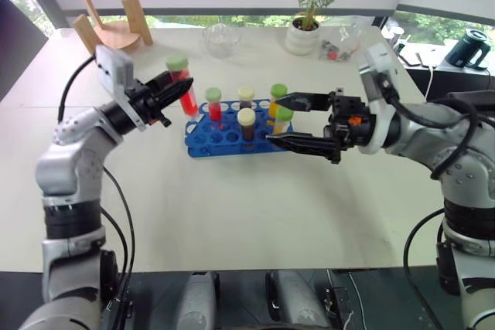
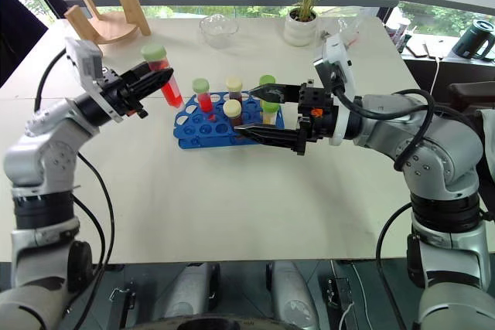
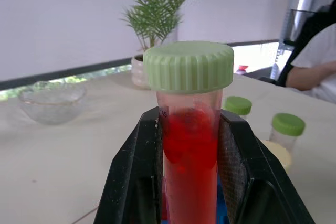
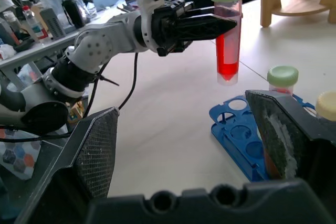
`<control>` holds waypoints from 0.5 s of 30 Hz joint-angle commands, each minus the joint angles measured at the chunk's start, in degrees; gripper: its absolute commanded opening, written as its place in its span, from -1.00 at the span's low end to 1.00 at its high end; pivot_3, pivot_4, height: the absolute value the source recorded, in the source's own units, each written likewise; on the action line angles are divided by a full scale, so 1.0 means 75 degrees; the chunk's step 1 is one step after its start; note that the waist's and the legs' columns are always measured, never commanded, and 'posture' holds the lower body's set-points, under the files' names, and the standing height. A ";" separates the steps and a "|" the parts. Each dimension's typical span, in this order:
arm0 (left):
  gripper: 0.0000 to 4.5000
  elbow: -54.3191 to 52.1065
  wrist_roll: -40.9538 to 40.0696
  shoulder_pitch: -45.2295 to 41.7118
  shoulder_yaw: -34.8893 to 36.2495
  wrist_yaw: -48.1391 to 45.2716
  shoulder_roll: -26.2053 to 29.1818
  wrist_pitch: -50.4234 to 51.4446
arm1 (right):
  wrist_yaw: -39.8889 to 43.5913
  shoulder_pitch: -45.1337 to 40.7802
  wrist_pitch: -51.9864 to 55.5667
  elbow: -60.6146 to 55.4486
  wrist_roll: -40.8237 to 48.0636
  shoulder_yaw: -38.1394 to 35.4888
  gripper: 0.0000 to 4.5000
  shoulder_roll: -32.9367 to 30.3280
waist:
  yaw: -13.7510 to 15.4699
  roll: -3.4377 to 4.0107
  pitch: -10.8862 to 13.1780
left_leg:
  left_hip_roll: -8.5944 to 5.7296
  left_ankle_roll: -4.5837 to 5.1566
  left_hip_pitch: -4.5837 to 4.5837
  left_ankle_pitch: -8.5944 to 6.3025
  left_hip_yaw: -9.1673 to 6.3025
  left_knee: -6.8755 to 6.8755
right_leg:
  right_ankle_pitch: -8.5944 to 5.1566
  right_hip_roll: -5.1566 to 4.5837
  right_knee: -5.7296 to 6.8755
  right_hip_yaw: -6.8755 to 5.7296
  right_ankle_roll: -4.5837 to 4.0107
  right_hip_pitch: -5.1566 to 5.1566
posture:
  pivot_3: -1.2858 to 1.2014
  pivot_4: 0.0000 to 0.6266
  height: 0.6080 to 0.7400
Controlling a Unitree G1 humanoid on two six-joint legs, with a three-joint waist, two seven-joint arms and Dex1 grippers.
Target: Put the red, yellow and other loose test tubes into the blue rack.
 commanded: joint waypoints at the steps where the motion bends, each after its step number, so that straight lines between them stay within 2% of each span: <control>1: -0.62 -0.0129 0.0265 0.0281 -0.0319 0.0136 -0.0291 -0.0844 | 0.0217 -0.0344 -0.0076 0.0114 -0.0238 0.0052 0.90 -0.0167 | -0.0001 0.0000 0.0000 | 0.0000 0.0000 0.0004 0.0000 0.0000 -0.0003 | 0.0000 0.0001 0.0000 0.0000 -0.0001 0.0003 | 0.03 -0.52 1.00; 7: -0.62 0.0338 0.0370 0.0444 -0.0818 0.0227 -0.0881 -0.1384 | 0.0424 -0.0562 -0.0072 0.0180 -0.0509 0.0219 0.90 -0.0232 | 0.0008 0.0000 0.0000 | -0.0001 0.0000 0.0004 0.0000 -0.0001 -0.0011 | -0.0001 0.0002 -0.0004 -0.0001 -0.0001 0.0003 | 0.03 -0.52 1.00; 15: -0.62 0.1083 0.0700 0.0603 -0.1251 0.0091 -0.0999 -0.1973 | 0.0373 -0.0548 -0.0021 0.0159 -0.0654 0.0111 0.90 -0.0152 | -0.0017 0.0001 0.0000 | -0.0001 0.0000 0.0006 0.0000 -0.0001 -0.0017 | -0.0001 0.0003 -0.0006 -0.0001 -0.0001 0.0002 | 0.03 -0.52 1.00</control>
